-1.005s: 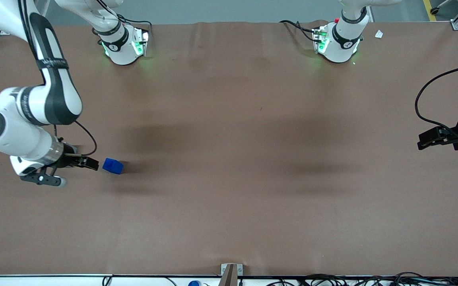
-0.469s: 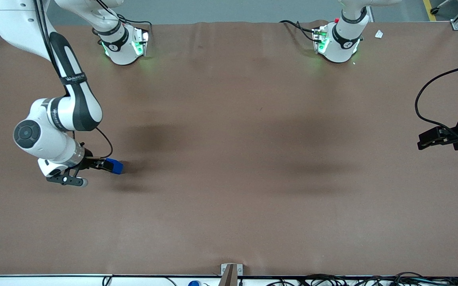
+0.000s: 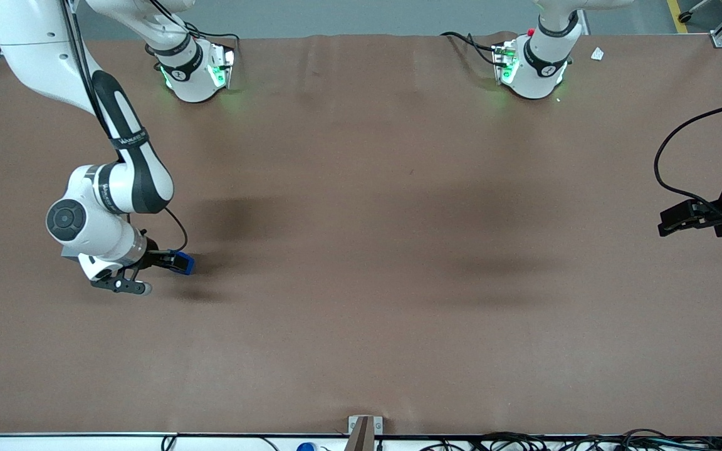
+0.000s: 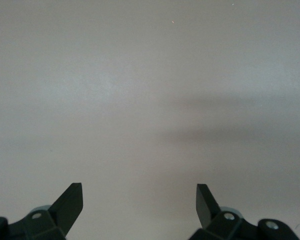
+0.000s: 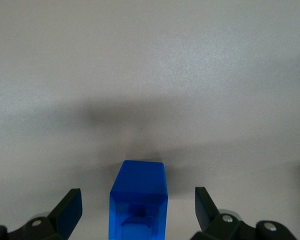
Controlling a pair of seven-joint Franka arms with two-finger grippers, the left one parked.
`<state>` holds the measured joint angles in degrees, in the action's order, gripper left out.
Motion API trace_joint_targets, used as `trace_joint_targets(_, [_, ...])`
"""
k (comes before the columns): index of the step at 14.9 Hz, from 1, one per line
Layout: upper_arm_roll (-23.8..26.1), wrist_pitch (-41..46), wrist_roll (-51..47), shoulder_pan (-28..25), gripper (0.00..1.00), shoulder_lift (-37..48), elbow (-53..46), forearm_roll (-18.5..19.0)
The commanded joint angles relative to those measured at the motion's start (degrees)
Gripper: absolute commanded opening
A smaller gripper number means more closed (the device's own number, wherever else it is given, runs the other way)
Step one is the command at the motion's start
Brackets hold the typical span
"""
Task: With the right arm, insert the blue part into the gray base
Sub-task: 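Lower the right gripper over the blue block and close on it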
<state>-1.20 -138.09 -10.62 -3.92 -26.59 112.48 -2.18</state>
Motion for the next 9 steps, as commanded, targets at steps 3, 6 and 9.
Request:
trace_joint_targets(3, [0.06, -0.52, -0.71, -0.21, 0.86, 0.75, 1.61, -0.54])
trace_joint_targets(6, [0.06, -0.43, -0.71, -0.21, 0.73, 0.49, 1.78, -0.54])
trace_joint_targets(9, [0.06, -0.51, -0.71, -0.21, 0.55, 0.49, 1.96, -0.54])
